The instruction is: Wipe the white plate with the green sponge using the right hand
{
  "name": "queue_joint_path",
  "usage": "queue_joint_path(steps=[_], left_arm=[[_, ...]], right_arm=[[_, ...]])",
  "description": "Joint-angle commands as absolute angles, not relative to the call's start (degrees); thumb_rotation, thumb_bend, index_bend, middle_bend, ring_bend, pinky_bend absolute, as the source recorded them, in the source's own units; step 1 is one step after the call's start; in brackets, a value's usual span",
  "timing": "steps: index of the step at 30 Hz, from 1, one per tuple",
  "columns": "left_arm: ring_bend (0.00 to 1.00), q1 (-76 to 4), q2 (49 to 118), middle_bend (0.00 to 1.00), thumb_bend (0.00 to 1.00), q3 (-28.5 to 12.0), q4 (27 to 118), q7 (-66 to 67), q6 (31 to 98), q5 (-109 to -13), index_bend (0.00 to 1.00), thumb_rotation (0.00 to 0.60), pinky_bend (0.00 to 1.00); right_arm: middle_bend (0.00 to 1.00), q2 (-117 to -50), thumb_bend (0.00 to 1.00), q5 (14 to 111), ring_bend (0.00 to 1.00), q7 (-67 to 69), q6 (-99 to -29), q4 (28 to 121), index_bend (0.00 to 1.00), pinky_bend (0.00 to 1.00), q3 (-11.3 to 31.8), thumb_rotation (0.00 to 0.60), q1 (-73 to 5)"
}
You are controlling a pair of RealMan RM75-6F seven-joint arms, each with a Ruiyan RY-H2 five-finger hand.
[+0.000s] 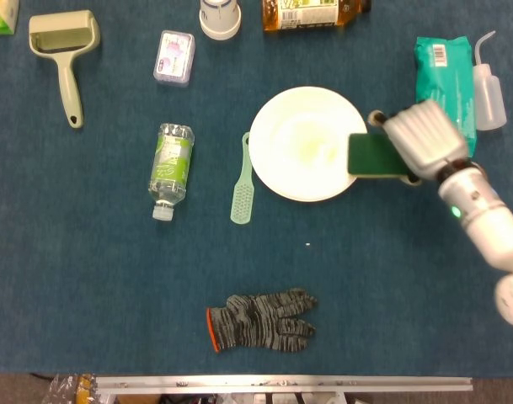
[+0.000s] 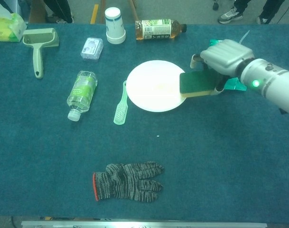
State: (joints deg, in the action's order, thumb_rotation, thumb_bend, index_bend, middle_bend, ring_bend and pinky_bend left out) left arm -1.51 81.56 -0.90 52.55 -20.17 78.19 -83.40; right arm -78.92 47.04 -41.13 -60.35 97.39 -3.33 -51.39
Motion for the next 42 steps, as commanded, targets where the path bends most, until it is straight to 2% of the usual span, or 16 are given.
queue_joint_path(steps=[1,13,15,18,23,25,29,33,38,42], left_arm=[[0.03,-1.7,81.5,0.04,0.2,-1.0,52.9,-19.9,78.1,-83.4,0.16,0.6,0.27],[0.03,-2.1,80.9,0.04,0.2,-1.0,54.8,-18.5,78.5,-83.7,0.16,0.6,0.27],[0.03,-2.1,80.9,0.04,0.2,-0.9,54.9,-18.4,78.4,-83.7,0.16,0.6,0.27],[0.03,-2.1,80.8,0.04,0.2,-0.8,55.0,-18.3,78.4,-83.6,0.16,0.6,0.27],[0.03,-2.0,80.5,0.04,0.2,-0.9,55.2,-18.2,78.8,-83.6,0.16,0.6,0.27],[0.03,-2.1,80.3,0.04,0.2,-0.9,55.6,-18.0,78.9,-83.7,0.16,0.6,0.27],[0.03,-2.3,79.8,0.04,0.2,-0.9,56.6,-17.0,79.3,-84.0,0.16,0.6,0.27],[0.03,-2.7,78.9,0.04,0.2,-0.9,58.0,-15.6,79.8,-84.6,0.16,0.6,0.27],[0.03,-3.4,76.9,0.04,0.2,-1.0,61.9,-12.5,80.8,-85.5,0.16,0.6,0.27],[0.03,-4.0,75.2,0.04,0.2,-1.1,65.3,-9.5,81.3,-86.2,0.16,0.6,0.27]], right_arm=[[0.56,-76.8,0.05,50.8,0.48,-39.8,-62.1,99.9,0.28,0.46,-5.9,0.6,-48.4],[0.56,-76.6,0.05,54.5,0.48,-41.4,-60.2,100.8,0.28,0.46,-8.3,0.6,-45.3],[0.53,-76.7,0.03,54.3,0.45,-41.7,-59.3,100.4,0.28,0.46,-8.4,0.6,-45.3],[0.42,-76.5,0.0,53.5,0.35,-41.8,-57.2,99.8,0.23,0.46,-8.7,0.6,-45.3],[0.15,-75.6,0.0,52.3,0.2,-41.4,-54.2,100.3,0.03,0.46,-8.8,0.6,-45.6],[0.04,-74.9,0.0,52.2,0.16,-40.7,-53.2,101.2,0.0,0.46,-8.8,0.6,-45.6],[0.0,-73.2,0.0,53.0,0.13,-39.2,-52.5,103.4,0.0,0.46,-9.0,0.6,-45.1],[0.0,-71.8,0.0,57.8,0.12,-35.8,-55.0,105.0,0.0,0.46,-8.9,0.6,-42.9],[0.0,-71.6,0.0,71.3,0.12,-27.4,-64.6,102.0,0.0,0.46,-8.3,0.6,-37.0],[0.02,-71.0,0.0,78.5,0.12,-21.8,-71.7,98.0,0.0,0.42,-8.3,0.6,-32.8]])
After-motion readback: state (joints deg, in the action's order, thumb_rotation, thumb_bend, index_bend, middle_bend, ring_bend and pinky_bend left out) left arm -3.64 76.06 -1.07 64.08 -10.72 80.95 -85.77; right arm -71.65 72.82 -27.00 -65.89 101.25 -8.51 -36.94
